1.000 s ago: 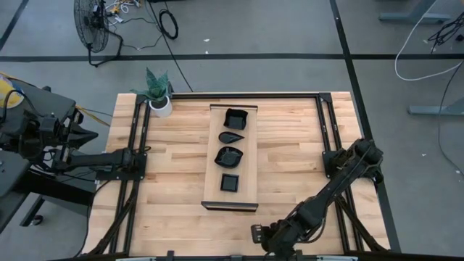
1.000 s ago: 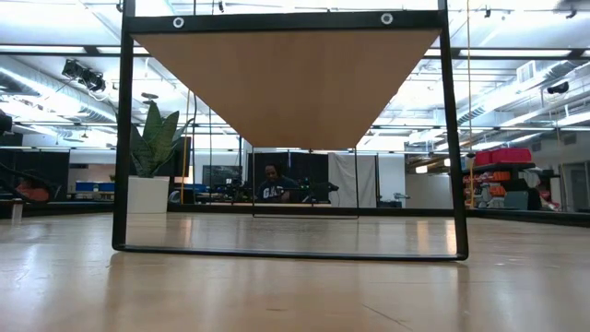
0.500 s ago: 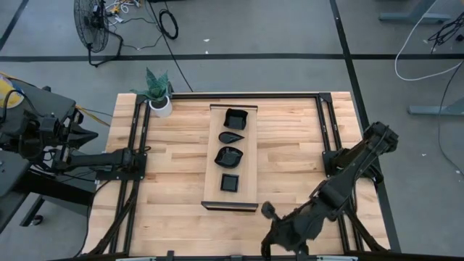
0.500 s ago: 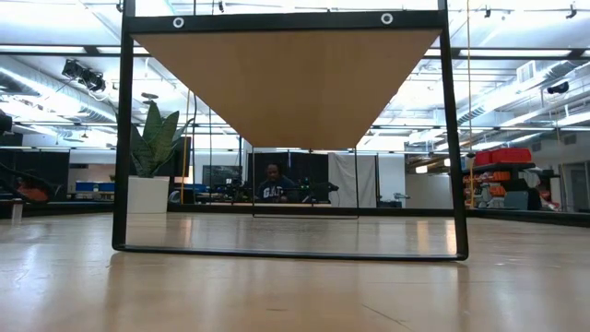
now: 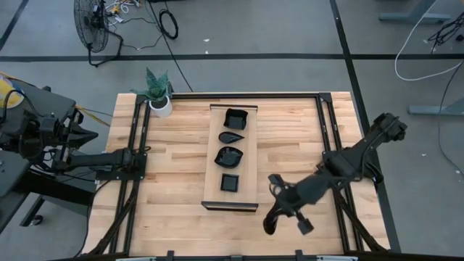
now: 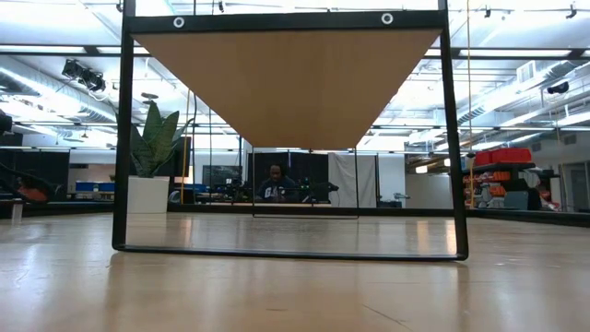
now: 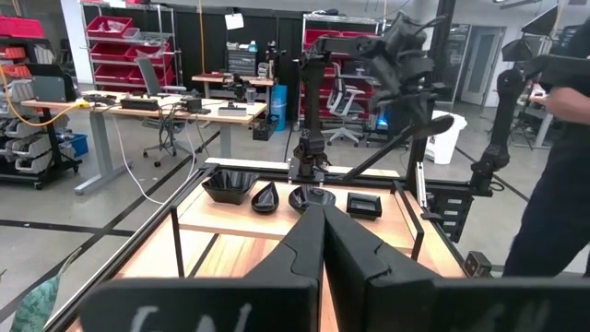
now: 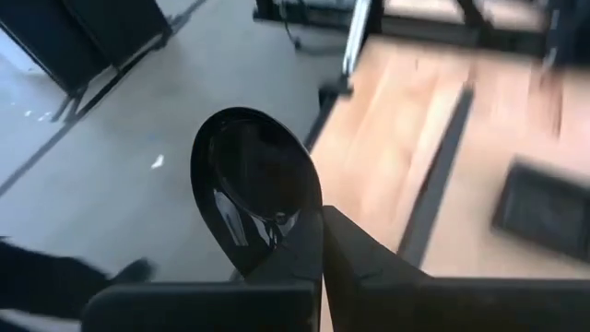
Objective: Pick & Place Mini shaped plates
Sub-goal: Stack the drop shaped plate on top of the drop shaped plate
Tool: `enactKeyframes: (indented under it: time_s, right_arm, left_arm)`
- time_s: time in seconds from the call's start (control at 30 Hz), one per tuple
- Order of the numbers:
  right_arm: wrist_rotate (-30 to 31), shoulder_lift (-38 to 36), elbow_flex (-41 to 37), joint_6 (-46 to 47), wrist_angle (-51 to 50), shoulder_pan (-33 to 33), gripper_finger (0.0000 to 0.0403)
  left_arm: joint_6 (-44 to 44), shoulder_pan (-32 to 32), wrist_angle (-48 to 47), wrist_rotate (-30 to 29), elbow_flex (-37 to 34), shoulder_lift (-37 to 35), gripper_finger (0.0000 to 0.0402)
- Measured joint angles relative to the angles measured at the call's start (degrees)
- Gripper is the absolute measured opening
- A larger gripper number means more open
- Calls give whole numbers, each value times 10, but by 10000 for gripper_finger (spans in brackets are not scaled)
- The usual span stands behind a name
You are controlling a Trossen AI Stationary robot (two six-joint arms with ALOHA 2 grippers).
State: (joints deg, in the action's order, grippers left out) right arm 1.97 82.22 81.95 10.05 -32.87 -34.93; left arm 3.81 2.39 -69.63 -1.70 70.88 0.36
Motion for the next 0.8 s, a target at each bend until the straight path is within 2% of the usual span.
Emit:
enactKeyframes:
  time_s: [0.2,0.6,0.8]
  right_arm:
    - [-83,-15,0,31,-94,66,3]
    - [-193,-18,0,19,-206,224,3]
    - [-205,-10,19,-20,-209,291,3]
  left_arm:
    - [0,0,0,0,0,0,14]
    - [0,0,0,0,0,0,14]
    - [0,0,0,0,0,0,14]
